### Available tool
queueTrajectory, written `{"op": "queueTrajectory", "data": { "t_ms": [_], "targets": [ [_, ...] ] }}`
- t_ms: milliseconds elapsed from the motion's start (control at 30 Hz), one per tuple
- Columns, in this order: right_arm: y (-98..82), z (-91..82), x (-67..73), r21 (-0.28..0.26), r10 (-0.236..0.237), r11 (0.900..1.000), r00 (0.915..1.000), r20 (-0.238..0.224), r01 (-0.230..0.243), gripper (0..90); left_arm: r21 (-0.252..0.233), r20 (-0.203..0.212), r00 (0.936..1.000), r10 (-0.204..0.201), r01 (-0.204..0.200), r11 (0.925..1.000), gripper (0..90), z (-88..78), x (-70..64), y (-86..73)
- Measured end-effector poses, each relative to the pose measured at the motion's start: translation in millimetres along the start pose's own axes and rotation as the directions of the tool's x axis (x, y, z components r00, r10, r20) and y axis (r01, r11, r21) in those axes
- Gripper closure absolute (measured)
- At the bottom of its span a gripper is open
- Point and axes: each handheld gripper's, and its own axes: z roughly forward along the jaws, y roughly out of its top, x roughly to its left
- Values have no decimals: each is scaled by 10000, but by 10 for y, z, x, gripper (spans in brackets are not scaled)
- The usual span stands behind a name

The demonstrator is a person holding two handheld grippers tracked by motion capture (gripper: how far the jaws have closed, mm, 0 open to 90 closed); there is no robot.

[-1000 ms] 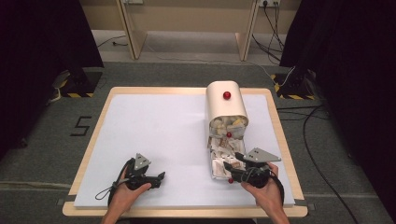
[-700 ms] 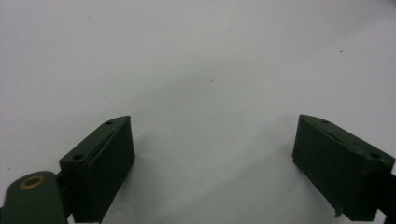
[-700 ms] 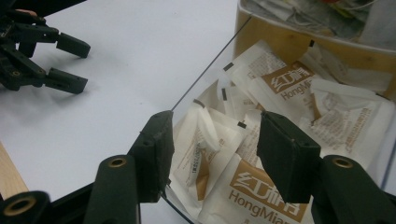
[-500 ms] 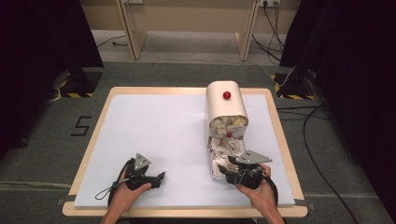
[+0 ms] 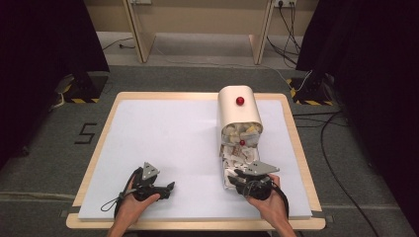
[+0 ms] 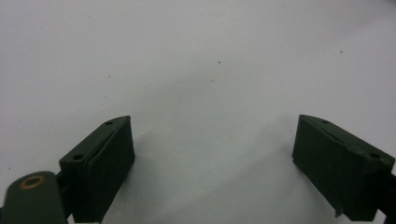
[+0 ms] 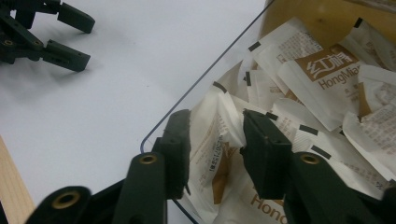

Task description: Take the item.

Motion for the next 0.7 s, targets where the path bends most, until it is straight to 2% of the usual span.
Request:
{"op": "queueTrajectory", "data": {
  "t_ms": [200, 400, 700],
  "targets": [
    [-12, 23, -4, 47, -39, 10000, 9998, 173, 38, 740, 0, 0, 10000, 0, 0, 10000, 118, 0, 0, 0],
    [-23, 29, 1, -26, 40, 10000, 10000, 31, -40, 797, -1, -1, 10000, 0, 0, 10000, 118, 0, 0, 0],
    [54, -200, -50, -972, 276, 9949, 9996, 95, -266, 821, 0, -1, 10000, 1, -1, 10000, 117, 0, 0, 0]
  ]
}}
